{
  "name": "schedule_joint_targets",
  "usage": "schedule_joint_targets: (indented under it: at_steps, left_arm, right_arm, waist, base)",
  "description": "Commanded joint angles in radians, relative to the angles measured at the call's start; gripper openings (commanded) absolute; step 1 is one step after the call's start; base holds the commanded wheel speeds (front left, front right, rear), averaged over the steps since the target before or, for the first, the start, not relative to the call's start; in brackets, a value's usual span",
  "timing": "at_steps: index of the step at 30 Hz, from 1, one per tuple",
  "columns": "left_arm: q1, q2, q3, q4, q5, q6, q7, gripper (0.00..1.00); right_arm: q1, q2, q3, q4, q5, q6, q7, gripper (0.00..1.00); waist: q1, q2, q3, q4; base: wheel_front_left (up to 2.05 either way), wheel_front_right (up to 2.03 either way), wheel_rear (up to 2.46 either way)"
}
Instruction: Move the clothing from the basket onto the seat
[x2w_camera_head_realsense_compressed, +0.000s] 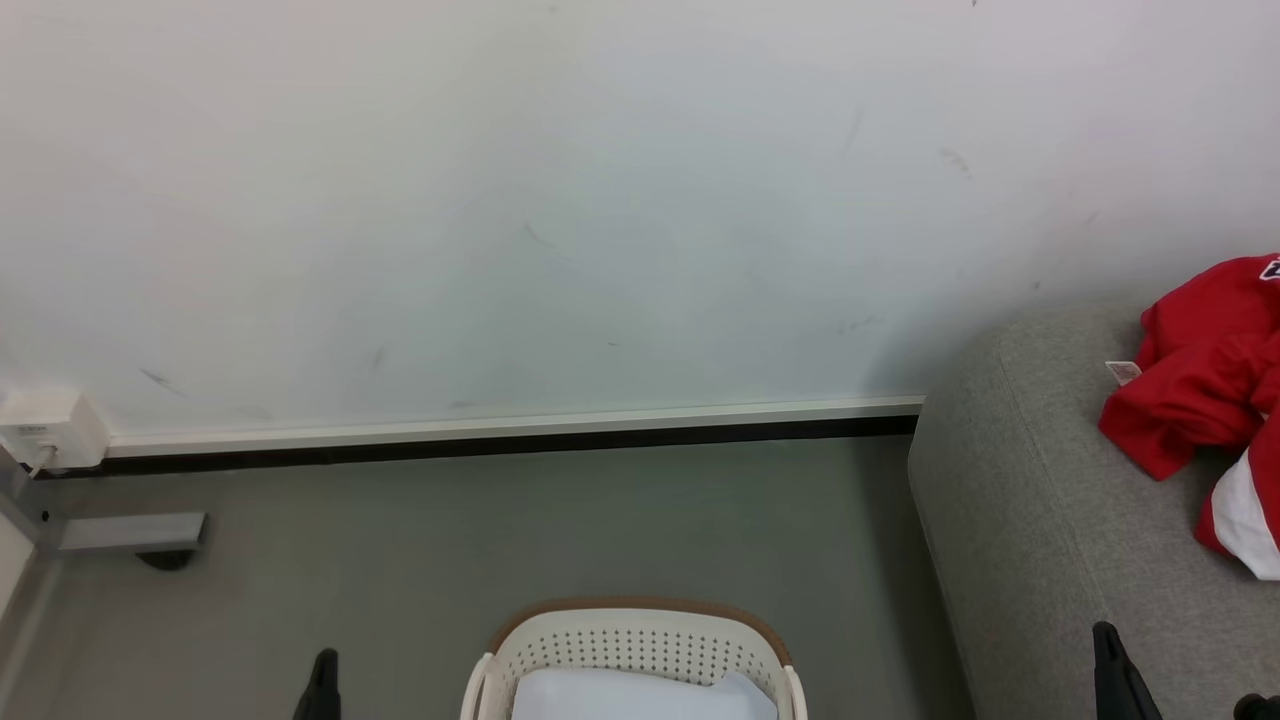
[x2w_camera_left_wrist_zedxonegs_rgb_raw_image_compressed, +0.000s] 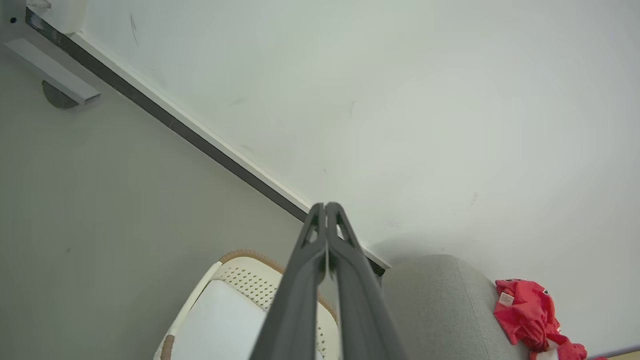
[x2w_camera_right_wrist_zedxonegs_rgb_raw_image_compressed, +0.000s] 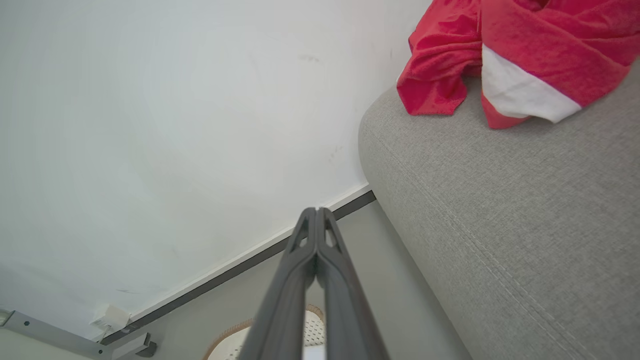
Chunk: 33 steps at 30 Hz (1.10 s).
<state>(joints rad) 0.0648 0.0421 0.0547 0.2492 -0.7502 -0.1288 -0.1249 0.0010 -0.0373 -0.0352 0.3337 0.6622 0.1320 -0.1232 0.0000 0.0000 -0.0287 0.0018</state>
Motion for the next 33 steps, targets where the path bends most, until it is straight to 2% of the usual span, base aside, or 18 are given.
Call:
schedule_joint_targets:
  at_steps: [1,33]
  left_arm:
    - [-0.029,0.006,0.007,-0.012,-0.045,-0.001,0.011,0.0]
    - [-0.094,0.009,0.031,-0.01,-0.4,-0.002,0.11,0.0]
  right_arm:
    - [-0.03,-0.009,-0.006,-0.019,0.049,-0.001,0.009,0.0]
    - [-0.069,-0.013,-0.039,-0.051,0.44,-0.001,0.108,0.0]
  waist:
    - [0.0,0.0,0.001,0.0]
    - [0.0,0.0,0.011,-0.001]
  base:
    - [0.0,0.0,0.0]
    - [0.0,0.0,0.0]
